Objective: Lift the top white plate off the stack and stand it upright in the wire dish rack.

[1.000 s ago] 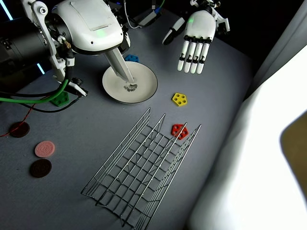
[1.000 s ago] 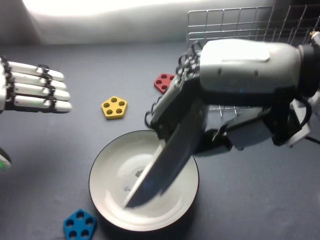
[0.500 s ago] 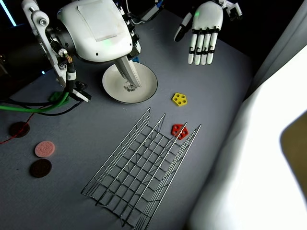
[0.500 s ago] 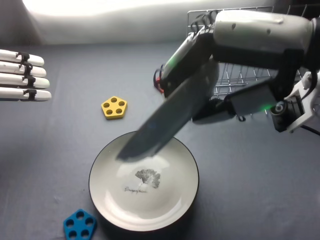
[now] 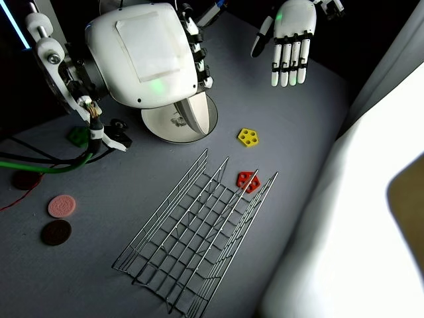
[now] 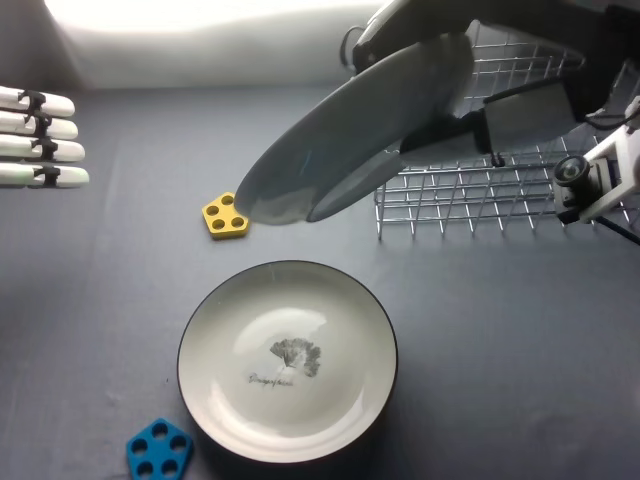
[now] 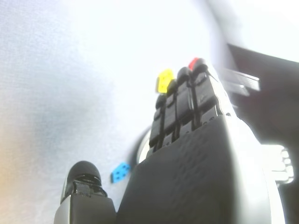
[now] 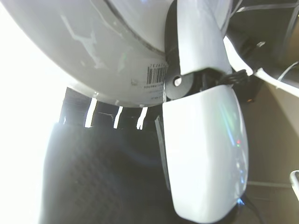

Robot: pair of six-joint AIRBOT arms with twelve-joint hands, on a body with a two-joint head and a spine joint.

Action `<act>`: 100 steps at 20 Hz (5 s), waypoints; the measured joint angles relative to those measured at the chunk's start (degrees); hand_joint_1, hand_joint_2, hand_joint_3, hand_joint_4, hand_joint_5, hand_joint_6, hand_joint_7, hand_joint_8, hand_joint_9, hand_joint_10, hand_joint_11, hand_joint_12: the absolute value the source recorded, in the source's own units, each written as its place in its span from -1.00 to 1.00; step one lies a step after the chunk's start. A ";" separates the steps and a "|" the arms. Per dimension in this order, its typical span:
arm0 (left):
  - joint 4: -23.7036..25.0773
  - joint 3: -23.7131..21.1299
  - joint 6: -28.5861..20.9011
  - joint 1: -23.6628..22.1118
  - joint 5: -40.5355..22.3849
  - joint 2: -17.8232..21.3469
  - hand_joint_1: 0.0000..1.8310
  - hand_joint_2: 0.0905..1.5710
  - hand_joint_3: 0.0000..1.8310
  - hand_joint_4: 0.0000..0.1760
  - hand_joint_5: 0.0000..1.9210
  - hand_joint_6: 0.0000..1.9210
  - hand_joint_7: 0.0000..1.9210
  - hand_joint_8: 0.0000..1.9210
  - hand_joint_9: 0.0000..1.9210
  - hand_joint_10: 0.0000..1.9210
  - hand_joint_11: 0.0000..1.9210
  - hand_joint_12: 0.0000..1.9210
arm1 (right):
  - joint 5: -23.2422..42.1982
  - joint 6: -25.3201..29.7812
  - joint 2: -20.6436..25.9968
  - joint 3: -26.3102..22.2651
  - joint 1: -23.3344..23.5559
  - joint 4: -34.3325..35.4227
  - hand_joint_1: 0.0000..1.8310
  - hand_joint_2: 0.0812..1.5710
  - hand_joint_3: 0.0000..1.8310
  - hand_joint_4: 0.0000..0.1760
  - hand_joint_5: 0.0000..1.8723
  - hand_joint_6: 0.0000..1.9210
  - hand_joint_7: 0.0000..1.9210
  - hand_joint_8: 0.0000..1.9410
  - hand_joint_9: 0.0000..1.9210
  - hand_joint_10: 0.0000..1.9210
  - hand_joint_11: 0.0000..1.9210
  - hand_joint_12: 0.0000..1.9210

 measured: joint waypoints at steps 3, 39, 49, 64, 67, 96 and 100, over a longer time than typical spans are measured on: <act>0.59 0.00 0.09 -1.16 -0.57 0.00 -0.95 0.23 -1.00 -1.00 -0.91 -0.99 -0.88 -0.99 -0.87 -1.00 -0.90 -0.99 | -0.42 -0.09 -0.13 0.90 -0.02 4.44 0.64 0.25 -1.00 -1.00 0.19 -0.25 0.32 -0.81 0.32 -0.51 0.07 0.32; -1.33 6.01 1.70 3.10 -7.21 -2.58 -0.97 0.25 -1.00 -1.00 -0.93 -1.00 -0.90 -1.00 -0.88 -1.00 -0.89 -0.99 | -9.84 8.94 -0.24 12.59 1.11 12.90 0.63 0.29 -1.00 -1.00 0.11 -0.14 0.14 -0.50 0.23 -0.34 0.05 0.42; -0.70 3.93 2.75 3.69 -8.24 -1.55 -0.94 0.25 -1.00 -1.00 -0.92 -0.99 -0.88 -0.99 -0.87 -0.99 -0.89 -0.99 | -14.01 11.34 -0.31 14.19 1.11 14.93 0.63 0.30 -1.00 -1.00 0.06 -0.05 0.11 -0.47 0.22 -0.31 0.04 0.44; -2.84 4.81 1.49 3.76 -12.33 -1.90 -0.96 0.25 -1.00 -1.00 -0.91 -1.00 -0.88 -1.00 -0.87 -1.00 -0.88 -0.99 | -13.33 14.23 -0.39 16.72 -0.94 13.60 0.63 0.30 -1.00 -1.00 0.05 -0.05 0.14 -0.51 0.23 -0.33 0.04 0.43; -2.84 4.81 1.66 3.76 -12.76 -1.90 -0.96 0.25 -1.00 -1.00 -0.92 -1.00 -0.89 -1.00 -0.87 -1.00 -0.89 -0.99 | -13.05 14.78 -0.44 17.11 -1.60 13.40 0.63 0.29 -1.00 -1.00 0.06 -0.07 0.15 -0.50 0.25 -0.38 0.06 0.39; -6.40 4.22 1.88 4.46 -15.12 -1.95 -0.95 0.25 -1.00 -1.00 -0.91 -1.00 -0.87 -1.00 -0.86 -1.00 -0.87 -0.99 | -9.27 16.68 -3.02 20.59 -9.29 14.36 0.64 0.28 -1.00 -1.00 0.09 -0.12 0.19 -0.53 0.26 -0.39 0.05 0.36; -6.43 4.22 1.88 4.48 -15.65 -1.95 -0.98 0.25 -1.00 -1.00 -0.95 -1.00 -0.92 -1.00 -0.90 -1.00 -0.89 -1.00 | -9.16 17.79 -3.80 22.23 -10.10 14.34 0.53 0.28 -1.00 -1.00 0.09 -0.06 0.22 -0.50 0.24 -0.19 0.29 -0.64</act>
